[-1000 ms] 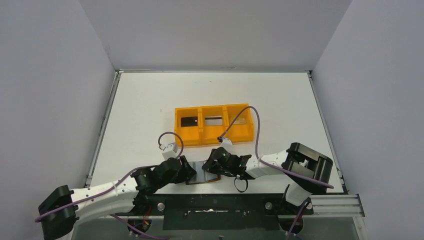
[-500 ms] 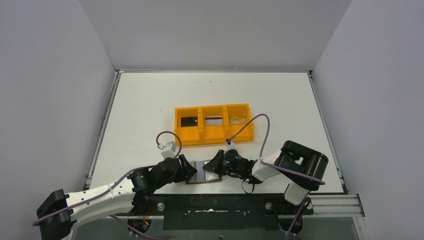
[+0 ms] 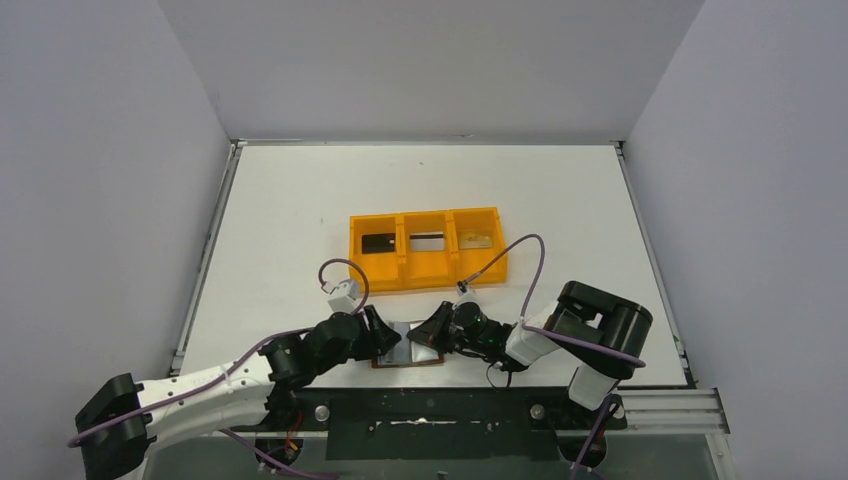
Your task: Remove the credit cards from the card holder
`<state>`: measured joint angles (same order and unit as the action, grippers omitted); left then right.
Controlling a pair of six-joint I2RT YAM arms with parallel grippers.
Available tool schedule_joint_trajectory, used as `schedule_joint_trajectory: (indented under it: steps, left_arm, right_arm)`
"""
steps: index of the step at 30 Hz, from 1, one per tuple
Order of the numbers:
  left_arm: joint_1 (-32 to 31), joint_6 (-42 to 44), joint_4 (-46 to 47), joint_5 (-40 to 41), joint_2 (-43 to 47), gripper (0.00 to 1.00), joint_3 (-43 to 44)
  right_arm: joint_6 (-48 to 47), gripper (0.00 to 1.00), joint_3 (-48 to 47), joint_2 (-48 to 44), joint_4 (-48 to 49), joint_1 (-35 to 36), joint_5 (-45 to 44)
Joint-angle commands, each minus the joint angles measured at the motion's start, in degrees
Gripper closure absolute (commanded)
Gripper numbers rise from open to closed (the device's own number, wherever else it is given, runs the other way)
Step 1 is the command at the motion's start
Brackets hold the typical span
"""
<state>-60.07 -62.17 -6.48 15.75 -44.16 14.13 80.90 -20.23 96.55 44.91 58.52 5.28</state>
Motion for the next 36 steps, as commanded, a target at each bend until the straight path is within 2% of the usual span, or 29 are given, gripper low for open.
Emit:
schedule_joint_trajectory:
  steps: [1, 12, 26, 36]
  left_arm:
    - [-0.24, 1.44, 6.41, -1.44, -1.27, 0.51, 1.91]
    - [-0.22, -1.89, 6.52, 0.34, -2.02, 0.51, 0.18]
    - [-0.26, -2.55, 0.44, 2.25, -0.81, 0.50, 0.99]
    - [-0.21, -1.96, 5.62, -0.71, -4.67, 0.51, 0.72]
  right_arm:
    - [-0.65, 1.00, 1.42, 1.93, -5.09, -0.15, -2.03]
    - [-0.65, 1.00, 1.43, 1.78, -5.56, -0.04, -2.16]
    - [-0.75, 1.00, 1.55, 1.77, -5.79, -0.07, -2.29]
    - [-0.81, 1.00, 1.51, 1.50, -5.97, -0.07, -2.34]
